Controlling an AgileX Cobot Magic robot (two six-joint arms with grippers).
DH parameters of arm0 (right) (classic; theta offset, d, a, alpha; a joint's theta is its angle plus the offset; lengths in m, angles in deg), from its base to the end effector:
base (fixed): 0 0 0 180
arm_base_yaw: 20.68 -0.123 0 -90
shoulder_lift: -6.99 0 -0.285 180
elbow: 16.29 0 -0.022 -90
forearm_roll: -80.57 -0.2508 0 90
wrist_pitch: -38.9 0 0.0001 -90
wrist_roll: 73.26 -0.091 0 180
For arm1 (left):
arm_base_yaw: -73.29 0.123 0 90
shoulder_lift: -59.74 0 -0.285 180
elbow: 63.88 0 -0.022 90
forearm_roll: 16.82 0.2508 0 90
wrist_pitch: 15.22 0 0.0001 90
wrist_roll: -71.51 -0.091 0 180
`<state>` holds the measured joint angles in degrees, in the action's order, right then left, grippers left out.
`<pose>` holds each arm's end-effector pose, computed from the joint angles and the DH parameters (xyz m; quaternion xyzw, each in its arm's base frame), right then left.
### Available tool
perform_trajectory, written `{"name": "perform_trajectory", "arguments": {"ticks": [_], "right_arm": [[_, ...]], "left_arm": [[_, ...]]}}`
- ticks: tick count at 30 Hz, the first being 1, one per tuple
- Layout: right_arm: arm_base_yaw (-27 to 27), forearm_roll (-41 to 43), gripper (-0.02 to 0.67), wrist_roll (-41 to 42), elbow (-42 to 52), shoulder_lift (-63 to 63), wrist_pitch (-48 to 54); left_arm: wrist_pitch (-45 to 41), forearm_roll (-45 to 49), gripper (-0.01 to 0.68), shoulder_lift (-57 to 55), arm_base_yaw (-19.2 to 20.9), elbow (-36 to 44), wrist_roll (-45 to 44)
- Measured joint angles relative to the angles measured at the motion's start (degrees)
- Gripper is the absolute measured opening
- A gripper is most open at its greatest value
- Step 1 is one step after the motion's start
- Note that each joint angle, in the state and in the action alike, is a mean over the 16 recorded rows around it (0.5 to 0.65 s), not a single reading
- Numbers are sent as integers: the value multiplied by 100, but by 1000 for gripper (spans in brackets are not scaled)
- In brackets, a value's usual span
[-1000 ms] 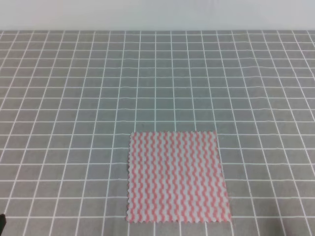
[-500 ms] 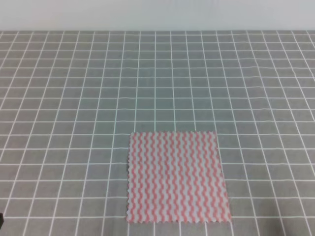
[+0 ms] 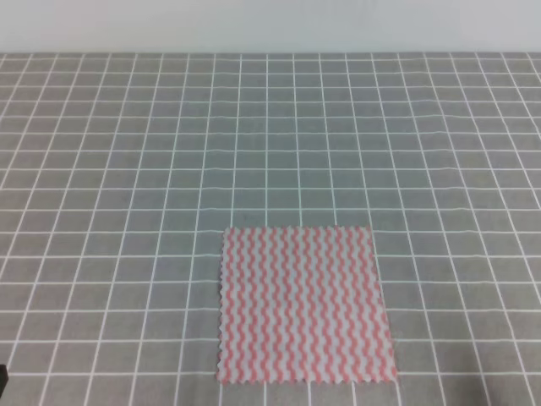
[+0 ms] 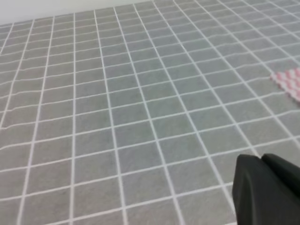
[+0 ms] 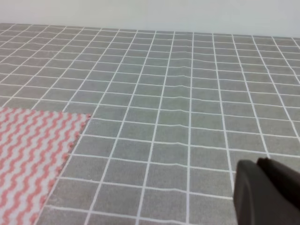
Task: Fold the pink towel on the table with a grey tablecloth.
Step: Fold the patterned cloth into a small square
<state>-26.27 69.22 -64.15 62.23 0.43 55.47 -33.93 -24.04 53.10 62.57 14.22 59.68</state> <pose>0.0532 0.0104 0.1810 -0.0435 0.7722 0.0624 0.6308 0.0515 -0.0135 0.1798 0.1195 0.7751 -0.0468 0.6187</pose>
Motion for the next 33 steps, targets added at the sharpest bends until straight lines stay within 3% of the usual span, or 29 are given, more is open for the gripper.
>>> {"name": "perform_trajectory", "arguments": {"ticks": [9,19,26,33], "right_arm": [[0,-458,-16,-8,-20,-9,-295],[0,-2379,-16,-8,0,0,-1075],[0,-3392,-16,53,-2,-2,-1259],[-1,-3601,-16,112,-177,-222,-968]], "left_arm": [[402,-1372,-3,51,0,18,7],[1036,-3235,-3,51,0,18,0],[1476,-3722,-3,63,1,35,-10],[1601,-3803,-3,-123,0,-110,-18]]}}
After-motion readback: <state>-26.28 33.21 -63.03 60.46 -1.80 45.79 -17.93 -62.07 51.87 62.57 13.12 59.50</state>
